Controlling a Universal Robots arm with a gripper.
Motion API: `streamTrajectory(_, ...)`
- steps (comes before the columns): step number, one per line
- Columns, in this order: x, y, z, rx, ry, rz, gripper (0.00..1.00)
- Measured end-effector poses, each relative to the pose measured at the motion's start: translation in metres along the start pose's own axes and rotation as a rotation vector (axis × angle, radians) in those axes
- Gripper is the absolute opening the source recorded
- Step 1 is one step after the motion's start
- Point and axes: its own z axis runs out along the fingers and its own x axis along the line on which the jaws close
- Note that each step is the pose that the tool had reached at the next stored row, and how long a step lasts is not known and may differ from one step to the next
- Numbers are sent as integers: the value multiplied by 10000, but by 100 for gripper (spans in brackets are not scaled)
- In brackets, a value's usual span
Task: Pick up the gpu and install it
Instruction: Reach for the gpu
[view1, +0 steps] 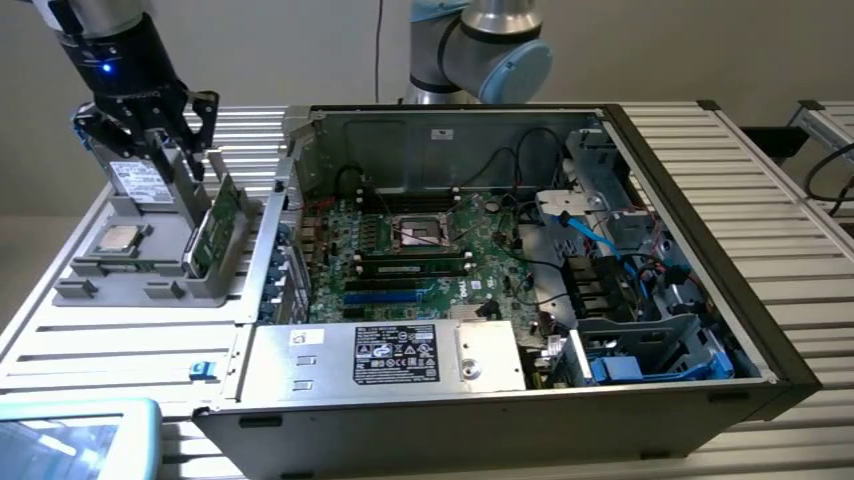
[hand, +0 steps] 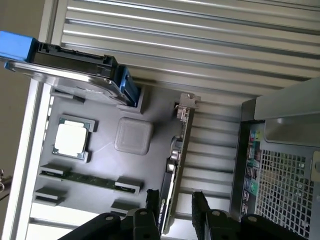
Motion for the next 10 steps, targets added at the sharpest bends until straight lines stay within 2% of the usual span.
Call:
streamTrajectory(6,54,-2,107,-20,25,-456,40)
streamTrajectory(10,61,-38,156,-22,28,-494,40)
